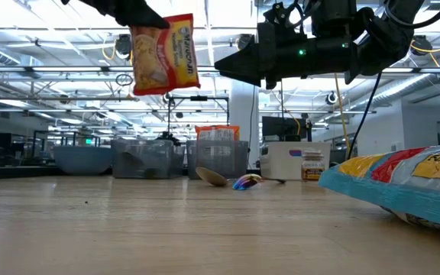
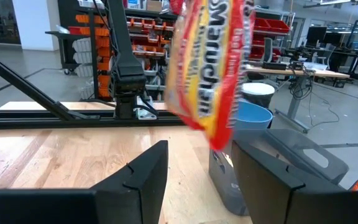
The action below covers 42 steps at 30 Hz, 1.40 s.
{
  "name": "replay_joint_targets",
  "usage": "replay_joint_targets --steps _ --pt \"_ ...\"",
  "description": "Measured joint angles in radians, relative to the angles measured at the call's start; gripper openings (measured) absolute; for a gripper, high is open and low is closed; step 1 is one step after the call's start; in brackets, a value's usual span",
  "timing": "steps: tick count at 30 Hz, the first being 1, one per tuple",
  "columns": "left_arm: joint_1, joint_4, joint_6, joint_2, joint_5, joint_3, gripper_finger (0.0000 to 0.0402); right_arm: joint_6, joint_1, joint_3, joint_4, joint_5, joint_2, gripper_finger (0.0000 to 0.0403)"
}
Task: Pick & Place Food Item
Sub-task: Put the red noodle pack into the right black bin
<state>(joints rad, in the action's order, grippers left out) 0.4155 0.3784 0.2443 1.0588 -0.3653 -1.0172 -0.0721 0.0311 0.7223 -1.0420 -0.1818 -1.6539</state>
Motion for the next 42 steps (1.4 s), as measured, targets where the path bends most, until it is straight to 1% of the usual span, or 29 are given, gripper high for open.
replay_joint_targets --steps 7,11,19,23,26,30,34,36,39,42 --pt "0.010 -0.014 -0.002 0.001 0.001 0.000 0.0001 0.000 0.000 0.000 -0.001 0.000 0.000 0.0173" --pt "0.014 -0.014 0.023 0.001 0.000 0.000 0.0001 0.000 0.000 0.000 -0.001 0.000 0.000 0.0172" --pt "0.069 -0.010 0.074 0.001 0.000 0.000 0.0001 0.018 0.000 0.000 -0.015 0.004 0.000 0.0175" --pt "0.119 -0.023 0.101 0.001 0.000 0.000 0.0001 -0.010 0.000 0.000 -0.085 0.051 0.001 0.0172" --pt "0.158 -0.040 0.104 0.030 -0.014 0.000 0.0001 -0.032 0.000 0.000 -0.105 0.051 0.015 0.0173" --pt "0.206 -0.038 0.133 0.107 -0.080 -0.004 0.0001 -0.057 0.000 0.001 -0.144 0.052 0.019 0.0172" --pt "0.237 -0.029 0.177 0.213 -0.117 -0.072 0.0001 -0.088 0.003 0.000 -0.165 0.053 0.023 0.0171" --pt "0.246 0.001 0.205 0.258 -0.130 -0.136 0.0001 -0.090 0.013 0.000 -0.147 0.056 0.024 0.0171" --pt "0.248 0.070 0.258 0.324 -0.130 -0.263 0.0001 -0.088 0.023 -0.001 -0.058 0.054 0.065 0.0169" --pt "0.253 0.170 0.303 0.404 -0.128 -0.391 0.0001 -0.074 0.028 0.001 0.116 0.056 0.137 0.0167"
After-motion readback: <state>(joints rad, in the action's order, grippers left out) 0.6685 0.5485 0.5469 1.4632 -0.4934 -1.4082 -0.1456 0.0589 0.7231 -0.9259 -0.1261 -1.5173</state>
